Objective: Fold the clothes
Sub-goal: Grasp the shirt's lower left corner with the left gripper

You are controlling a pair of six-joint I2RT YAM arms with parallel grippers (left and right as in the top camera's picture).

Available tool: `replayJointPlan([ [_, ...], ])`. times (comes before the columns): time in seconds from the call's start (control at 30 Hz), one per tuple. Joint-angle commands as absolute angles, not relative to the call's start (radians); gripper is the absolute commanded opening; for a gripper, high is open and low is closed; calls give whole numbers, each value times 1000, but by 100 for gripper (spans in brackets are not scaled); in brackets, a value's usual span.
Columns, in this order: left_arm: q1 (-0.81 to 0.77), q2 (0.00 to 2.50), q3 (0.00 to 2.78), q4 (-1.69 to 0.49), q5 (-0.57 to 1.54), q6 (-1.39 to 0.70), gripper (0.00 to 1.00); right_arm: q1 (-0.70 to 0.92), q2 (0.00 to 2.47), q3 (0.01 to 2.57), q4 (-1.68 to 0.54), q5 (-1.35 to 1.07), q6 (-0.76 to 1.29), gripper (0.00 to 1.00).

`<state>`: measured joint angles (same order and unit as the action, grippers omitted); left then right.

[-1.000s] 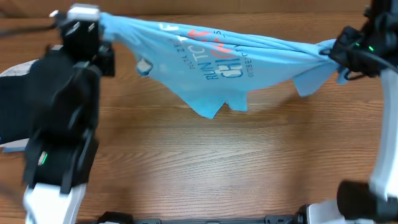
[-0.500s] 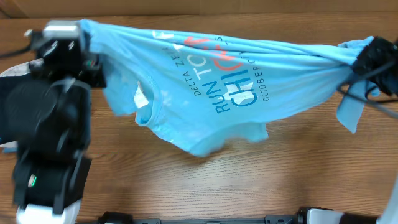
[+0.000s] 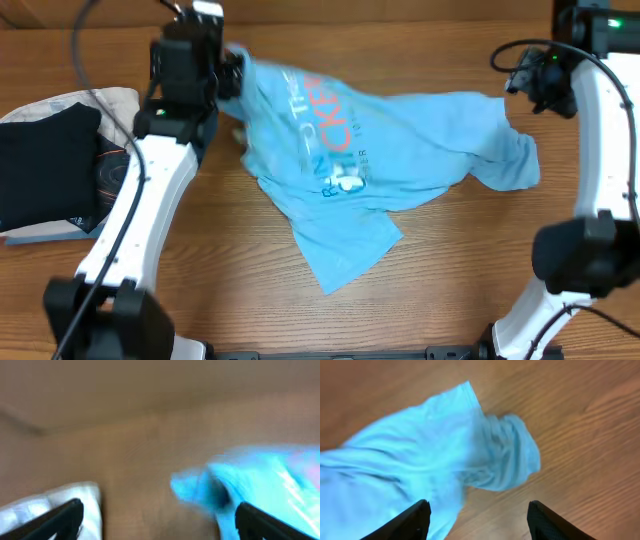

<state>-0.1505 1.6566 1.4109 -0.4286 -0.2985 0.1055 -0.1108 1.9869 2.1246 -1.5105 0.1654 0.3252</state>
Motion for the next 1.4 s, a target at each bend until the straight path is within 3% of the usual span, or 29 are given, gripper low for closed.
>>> replayJointPlan([
  [0.0, -170, 1626, 1428, -538, -295, 1, 100, -115, 1957, 2133, -1511, 183, 324, 66],
  [0.17, -197, 1586, 1428, -783, -171, -15, 100, -115, 1945, 2133, -1540, 183, 323, 66],
  [0.37, -209, 1582, 1423, -1110, 170, -186, 100, -115, 1945, 2133, -1562, 183, 306, 66],
  [0.5, -235, 1583, 1370, -1176, 249, -243, 100, -115, 1945, 2133, -1558, 183, 306, 66],
  [0.67, -300, 1583, 1246, -1133, 267, -331, 95, -115, 1945, 2133, -1562, 183, 306, 66],
  [0.97, -417, 1583, 1069, -861, 258, -554, 91, -115, 1945, 2133, -1563, 183, 306, 66],
  [1.37, -440, 1618, 973, -755, 239, -790, 88, -115, 1945, 2133, -1570, 183, 306, 66],
])
